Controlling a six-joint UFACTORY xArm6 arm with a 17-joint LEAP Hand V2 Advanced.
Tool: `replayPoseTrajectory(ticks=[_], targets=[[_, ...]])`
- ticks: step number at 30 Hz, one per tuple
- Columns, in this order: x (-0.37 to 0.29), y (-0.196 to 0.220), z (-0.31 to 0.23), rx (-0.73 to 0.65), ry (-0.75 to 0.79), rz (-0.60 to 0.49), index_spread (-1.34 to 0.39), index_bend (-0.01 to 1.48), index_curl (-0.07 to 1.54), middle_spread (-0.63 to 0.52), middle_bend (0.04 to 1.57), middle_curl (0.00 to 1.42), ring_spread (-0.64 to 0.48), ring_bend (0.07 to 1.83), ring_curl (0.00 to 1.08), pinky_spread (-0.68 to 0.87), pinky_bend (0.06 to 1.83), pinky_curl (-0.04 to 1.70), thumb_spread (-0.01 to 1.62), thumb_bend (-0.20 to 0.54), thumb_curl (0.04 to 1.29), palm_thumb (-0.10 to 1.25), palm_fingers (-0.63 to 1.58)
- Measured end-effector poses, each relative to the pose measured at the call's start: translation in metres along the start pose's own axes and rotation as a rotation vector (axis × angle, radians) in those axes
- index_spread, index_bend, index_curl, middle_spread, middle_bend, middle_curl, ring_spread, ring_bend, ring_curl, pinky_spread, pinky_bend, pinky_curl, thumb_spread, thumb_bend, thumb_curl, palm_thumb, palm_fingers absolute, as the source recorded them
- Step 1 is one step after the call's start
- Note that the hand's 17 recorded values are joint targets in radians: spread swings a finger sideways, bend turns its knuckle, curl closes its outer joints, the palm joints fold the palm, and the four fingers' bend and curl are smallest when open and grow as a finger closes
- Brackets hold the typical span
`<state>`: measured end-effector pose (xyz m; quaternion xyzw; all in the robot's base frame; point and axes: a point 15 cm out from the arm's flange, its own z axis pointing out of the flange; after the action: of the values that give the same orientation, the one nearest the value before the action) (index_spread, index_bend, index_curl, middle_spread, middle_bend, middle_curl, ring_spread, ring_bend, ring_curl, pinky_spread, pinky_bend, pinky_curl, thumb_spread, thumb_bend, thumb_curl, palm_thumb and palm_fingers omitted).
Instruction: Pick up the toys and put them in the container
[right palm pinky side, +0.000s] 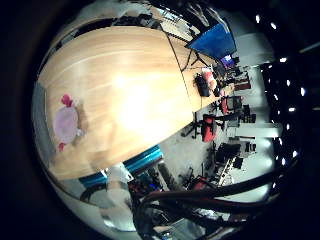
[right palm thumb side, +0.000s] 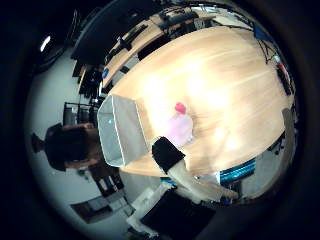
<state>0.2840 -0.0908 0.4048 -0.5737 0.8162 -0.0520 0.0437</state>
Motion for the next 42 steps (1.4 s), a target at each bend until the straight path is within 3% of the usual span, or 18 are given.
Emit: replayPoseTrajectory(ticks=[10, 13, 19, 42], targets=[[-0.007, 0.001, 0.004, -0.009, -0.011, -0.029, -0.43, 0.16, 0.32, -0.05, 0.21, 0.37, 0.03, 0.55, 0.23, 0.51, 0.61, 0.20, 1.00, -0.027, 0.28, 0.26, 0.35], [-0.025, 0.006, 0.031, -0.061, -0.018, -0.100, -0.43, 0.13, 0.29, -0.06, 0.19, 0.36, -0.02, 0.61, 0.25, 0.48, 0.71, 0.22, 1.00, -0.019, 0.28, 0.29, 0.38], [-0.061, 0.000, 0.073, -0.029, -0.025, -0.221, -0.44, 0.11, 0.25, -0.08, 0.23, 0.37, -0.09, 0.70, 0.27, 0.37, 0.87, 0.25, 0.99, -0.025, 0.29, 0.32, 0.36], [-0.117, 0.000, 0.189, -0.255, 0.007, -0.376, -0.42, 0.15, 0.24, -0.09, 0.31, 0.39, -0.09, 0.81, 0.28, 0.24, 1.11, 0.25, 0.96, -0.025, 0.29, 0.36, 0.17]])
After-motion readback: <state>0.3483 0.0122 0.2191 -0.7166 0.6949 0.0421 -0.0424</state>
